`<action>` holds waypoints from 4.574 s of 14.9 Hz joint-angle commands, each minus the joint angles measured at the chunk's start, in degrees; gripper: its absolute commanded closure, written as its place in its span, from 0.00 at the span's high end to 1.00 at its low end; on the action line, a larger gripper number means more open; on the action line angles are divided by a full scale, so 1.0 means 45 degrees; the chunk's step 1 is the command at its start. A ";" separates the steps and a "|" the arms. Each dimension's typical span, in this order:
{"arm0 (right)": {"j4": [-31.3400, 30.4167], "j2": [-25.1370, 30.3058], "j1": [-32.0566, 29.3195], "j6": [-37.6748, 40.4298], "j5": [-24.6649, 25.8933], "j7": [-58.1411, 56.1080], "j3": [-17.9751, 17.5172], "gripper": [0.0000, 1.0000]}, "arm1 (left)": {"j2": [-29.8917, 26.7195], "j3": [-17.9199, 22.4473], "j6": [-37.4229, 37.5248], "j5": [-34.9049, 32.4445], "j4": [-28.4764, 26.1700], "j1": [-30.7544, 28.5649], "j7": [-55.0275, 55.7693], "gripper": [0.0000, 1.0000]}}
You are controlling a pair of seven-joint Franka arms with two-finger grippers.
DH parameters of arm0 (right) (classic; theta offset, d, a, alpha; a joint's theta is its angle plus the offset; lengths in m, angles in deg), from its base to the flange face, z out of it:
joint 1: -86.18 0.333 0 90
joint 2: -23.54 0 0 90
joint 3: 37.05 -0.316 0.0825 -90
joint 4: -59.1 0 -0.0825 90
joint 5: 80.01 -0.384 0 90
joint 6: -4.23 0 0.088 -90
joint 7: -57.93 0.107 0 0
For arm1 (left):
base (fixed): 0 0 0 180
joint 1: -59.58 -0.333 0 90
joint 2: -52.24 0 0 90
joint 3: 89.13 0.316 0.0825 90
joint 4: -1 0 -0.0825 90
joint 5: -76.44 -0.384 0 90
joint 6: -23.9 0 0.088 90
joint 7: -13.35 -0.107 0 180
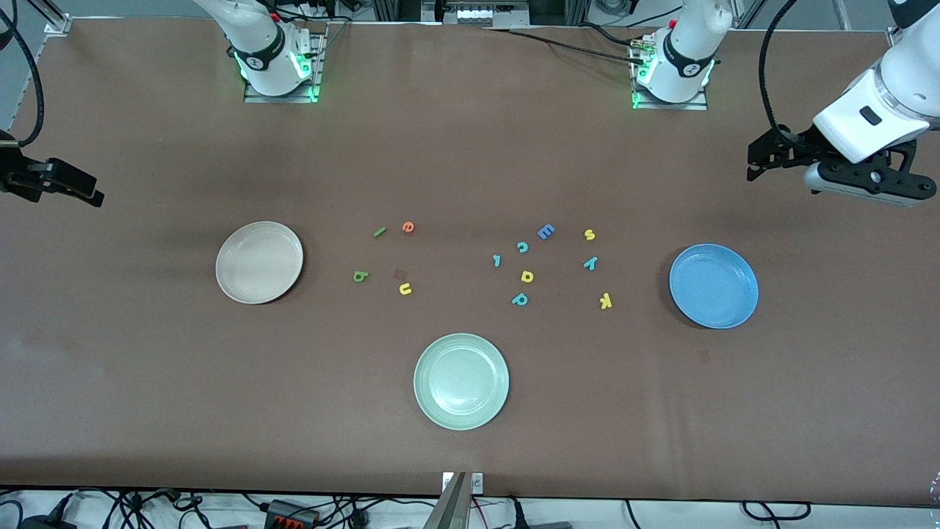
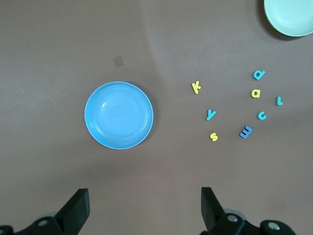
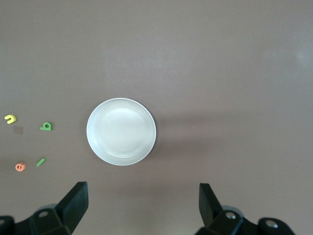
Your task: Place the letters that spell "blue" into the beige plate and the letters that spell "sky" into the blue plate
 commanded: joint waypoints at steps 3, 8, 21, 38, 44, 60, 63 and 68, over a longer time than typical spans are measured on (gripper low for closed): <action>-0.0368 0.0330 -0.0141 -0.0082 0.0180 -0.0232 -0.0165 1.00 | 0.0119 -0.0046 0.0341 -0.0251 0.0409 -0.0062 -0.0121 1.00; -0.0407 0.0272 -0.0160 -0.0159 0.0180 -0.0213 -0.0165 1.00 | 0.0119 -0.0046 0.0341 -0.0251 0.0409 -0.0062 -0.0121 1.00; -0.0426 -0.0234 0.0112 0.0016 0.0219 -0.0252 -0.0204 1.00 | 0.0119 -0.0046 0.0360 -0.0251 0.0409 -0.0043 -0.0121 1.00; -0.0465 -0.5058 0.4448 -0.2716 -0.0541 0.0197 -0.0263 1.00 | 0.0197 -0.0046 0.0999 -0.0193 0.0428 -0.0003 -0.0082 1.00; -0.0485 -0.6054 0.5230 -0.3557 -0.0913 0.0901 -0.0282 1.00 | 0.2614 -0.0026 0.2194 -0.0017 0.2904 0.0074 -0.0101 1.00; -0.0504 -0.8282 0.6695 -0.6097 -0.0933 0.3752 -0.0263 0.89 | 0.5940 -0.0144 -0.5433 0.0335 -0.0131 0.1636 0.3506 1.00; -0.0504 -0.8419 0.6637 -0.6370 -0.0914 0.3733 -0.0263 0.85 | 0.6445 -0.0144 -0.7349 0.0335 -0.1288 0.2045 0.4487 1.00; -0.0504 -0.8693 0.6617 -0.6663 -0.0933 0.3733 -0.0263 0.80 | 0.7598 -0.0144 -0.8700 0.0315 -0.1524 0.2223 0.5016 0.99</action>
